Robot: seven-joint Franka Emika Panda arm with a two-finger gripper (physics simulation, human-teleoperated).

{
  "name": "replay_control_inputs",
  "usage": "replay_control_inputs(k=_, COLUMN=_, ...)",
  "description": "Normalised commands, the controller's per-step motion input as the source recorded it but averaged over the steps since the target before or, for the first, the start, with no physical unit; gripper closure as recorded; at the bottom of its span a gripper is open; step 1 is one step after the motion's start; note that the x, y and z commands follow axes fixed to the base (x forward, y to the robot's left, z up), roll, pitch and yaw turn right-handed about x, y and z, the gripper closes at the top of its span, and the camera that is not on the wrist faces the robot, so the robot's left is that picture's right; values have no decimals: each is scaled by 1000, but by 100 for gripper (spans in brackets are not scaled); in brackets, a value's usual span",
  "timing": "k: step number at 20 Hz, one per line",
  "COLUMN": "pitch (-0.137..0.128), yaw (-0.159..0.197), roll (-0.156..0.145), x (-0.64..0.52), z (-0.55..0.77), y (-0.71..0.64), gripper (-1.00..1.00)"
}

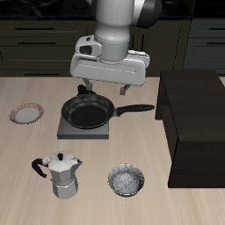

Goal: Place the bowl on the plate

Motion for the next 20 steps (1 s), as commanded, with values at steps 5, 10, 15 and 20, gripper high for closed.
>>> replay_control_inputs(k=5, pitch=-19, yaw=38, roll=2, x=318, z=83, y=43, gripper=-100)
replay_control_inputs(k=10, pitch=6, yaw=-15, roll=32, x=233, z=44, y=51, gripper=-100)
replay_control_inputs(k=15, pitch=19, yaw=10, roll=13, x=179, z=-32, y=87, gripper=-100)
replay_control_inputs(k=20, pitch=-23, yaw=15, roll=40, x=39, z=30, y=133, gripper=-100)
